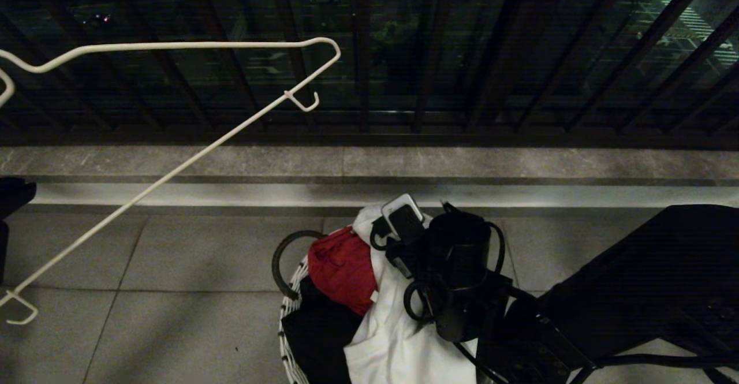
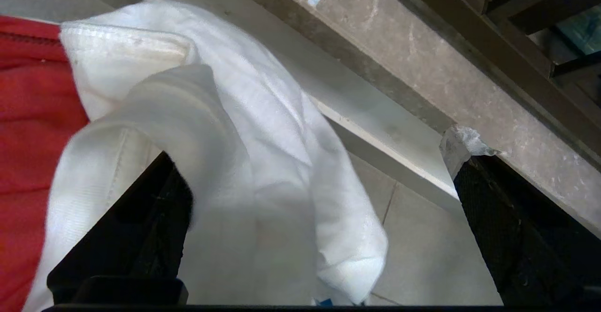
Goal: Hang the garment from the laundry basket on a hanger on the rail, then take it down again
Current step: Pick up clothes from the basket
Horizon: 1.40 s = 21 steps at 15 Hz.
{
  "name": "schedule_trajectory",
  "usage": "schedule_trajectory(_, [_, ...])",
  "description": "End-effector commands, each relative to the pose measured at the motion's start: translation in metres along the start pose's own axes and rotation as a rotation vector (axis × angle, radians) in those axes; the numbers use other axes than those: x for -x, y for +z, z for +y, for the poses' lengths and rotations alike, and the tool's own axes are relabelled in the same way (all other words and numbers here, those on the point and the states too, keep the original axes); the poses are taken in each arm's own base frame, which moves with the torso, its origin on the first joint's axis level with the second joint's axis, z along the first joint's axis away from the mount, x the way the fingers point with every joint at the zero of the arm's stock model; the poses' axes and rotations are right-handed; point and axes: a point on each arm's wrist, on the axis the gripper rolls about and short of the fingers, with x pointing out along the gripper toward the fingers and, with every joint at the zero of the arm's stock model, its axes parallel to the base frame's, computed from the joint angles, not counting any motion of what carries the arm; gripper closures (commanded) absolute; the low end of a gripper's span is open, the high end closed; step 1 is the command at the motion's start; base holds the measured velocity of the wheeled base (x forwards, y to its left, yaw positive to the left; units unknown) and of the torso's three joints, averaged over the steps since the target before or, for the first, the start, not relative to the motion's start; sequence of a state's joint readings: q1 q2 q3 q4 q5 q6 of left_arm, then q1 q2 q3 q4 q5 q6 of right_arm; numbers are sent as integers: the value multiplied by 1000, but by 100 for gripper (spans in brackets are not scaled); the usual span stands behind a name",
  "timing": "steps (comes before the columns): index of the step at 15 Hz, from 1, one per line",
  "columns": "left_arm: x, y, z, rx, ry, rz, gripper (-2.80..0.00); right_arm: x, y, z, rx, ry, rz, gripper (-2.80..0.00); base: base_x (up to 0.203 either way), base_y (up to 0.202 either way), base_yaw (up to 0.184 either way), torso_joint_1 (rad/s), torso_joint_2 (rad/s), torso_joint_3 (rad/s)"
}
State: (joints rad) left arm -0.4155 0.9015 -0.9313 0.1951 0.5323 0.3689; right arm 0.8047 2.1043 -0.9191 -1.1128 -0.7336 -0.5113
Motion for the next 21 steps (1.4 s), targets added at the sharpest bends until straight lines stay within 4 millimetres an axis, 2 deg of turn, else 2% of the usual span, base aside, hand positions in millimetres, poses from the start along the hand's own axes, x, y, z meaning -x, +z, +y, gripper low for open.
schedule_trajectory(1, [0,0,0,-3,2,3,0,-3,-2,4,-4,-6,-7,-280,0,0,0,0,0,0])
schedule_trajectory(5, [0,0,0,-3,2,3,0,-13,10,5,-34,-29,-45,-280,0,0,0,0,0,0])
schedule_trajectory(9, [0,0,0,-3,3,1,0,-28,-1,3,-19,-57,-15,-280,0,0,0,0,0,0])
schedule_trajectory(13, [0,0,0,-3,2,2,0,-29,3,0,-18,-64,-24,-280,0,0,0,0,0,0])
schedule_trajectory(14, [0,0,0,-2,3,1,0,-29,3,-1,-20,-65,-26,0,0,0,0,0,0,0])
schedule_trajectory(21, [-2,0,-1,-7,-2,8,0,-18,23,-7,-86,-73,-107,0,0,0,0,0,0,0])
